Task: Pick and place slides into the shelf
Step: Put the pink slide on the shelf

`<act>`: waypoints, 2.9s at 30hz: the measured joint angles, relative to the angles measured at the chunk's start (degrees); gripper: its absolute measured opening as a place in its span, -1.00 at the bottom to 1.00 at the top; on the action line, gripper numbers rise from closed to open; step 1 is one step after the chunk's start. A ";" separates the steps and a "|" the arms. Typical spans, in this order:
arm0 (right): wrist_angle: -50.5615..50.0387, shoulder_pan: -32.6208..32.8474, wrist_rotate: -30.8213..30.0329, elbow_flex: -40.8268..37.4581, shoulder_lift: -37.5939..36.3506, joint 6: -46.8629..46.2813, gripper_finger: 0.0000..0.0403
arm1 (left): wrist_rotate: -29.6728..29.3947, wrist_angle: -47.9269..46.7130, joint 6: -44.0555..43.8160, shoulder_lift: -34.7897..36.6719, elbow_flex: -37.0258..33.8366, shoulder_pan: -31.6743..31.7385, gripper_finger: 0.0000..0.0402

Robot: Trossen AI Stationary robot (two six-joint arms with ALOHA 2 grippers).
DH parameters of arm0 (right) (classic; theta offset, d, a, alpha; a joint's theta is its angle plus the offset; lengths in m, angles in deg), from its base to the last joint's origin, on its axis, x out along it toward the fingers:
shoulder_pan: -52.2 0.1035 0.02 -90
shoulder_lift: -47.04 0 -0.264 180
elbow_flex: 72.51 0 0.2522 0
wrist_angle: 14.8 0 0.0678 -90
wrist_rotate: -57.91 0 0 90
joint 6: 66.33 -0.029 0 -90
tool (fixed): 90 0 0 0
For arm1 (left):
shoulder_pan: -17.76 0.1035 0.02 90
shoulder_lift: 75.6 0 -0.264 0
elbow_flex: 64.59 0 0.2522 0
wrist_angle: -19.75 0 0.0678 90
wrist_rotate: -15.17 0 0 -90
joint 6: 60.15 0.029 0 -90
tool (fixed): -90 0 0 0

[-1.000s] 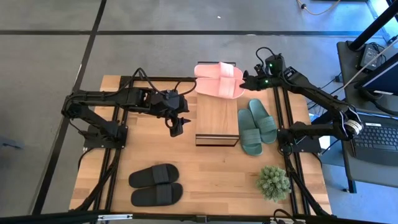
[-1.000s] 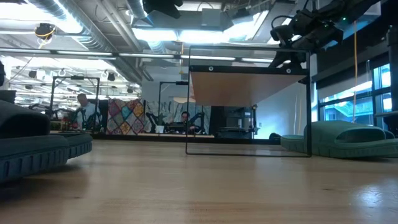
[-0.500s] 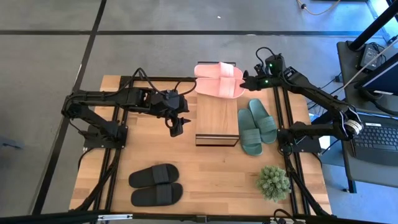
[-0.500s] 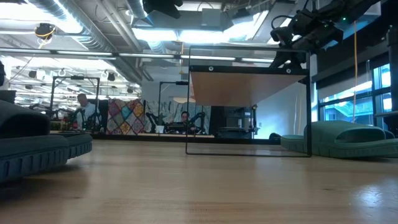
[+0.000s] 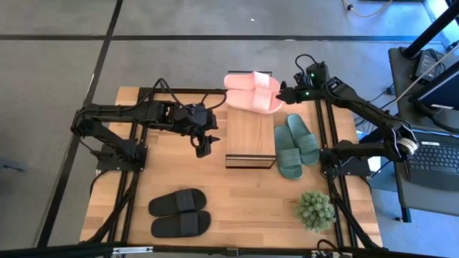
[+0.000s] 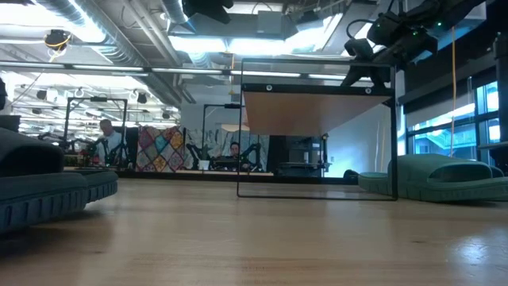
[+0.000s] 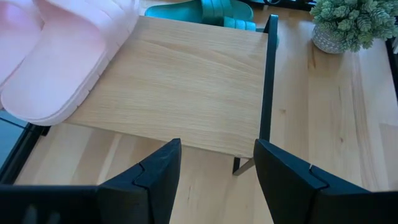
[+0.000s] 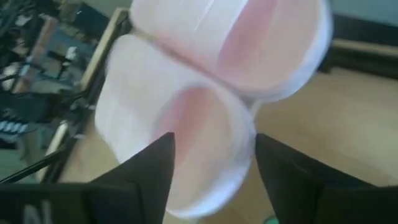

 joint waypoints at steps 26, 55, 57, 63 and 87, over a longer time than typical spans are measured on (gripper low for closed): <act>-31.60 2.64 -24.59 12.46 -3.85 26.26 0.18 | 0.01 -0.02 -1.36 -0.01 0.00 0.02 -0.03; -20.15 10.86 -24.67 4.74 4.05 22.15 0.19 | 0.01 -0.02 -1.53 -0.01 0.00 0.00 -0.03; -19.30 10.86 -24.65 4.74 4.60 22.14 0.19 | 0.00 -0.02 -1.53 -0.01 0.00 0.00 -0.03; -18.13 10.86 -24.24 4.74 5.40 22.12 0.19 | 0.01 -0.02 -1.53 -0.01 0.00 0.00 -0.03; -14.06 10.86 -24.04 4.74 5.42 20.81 0.18 | 0.00 -0.02 -1.53 -0.01 0.00 0.02 -0.03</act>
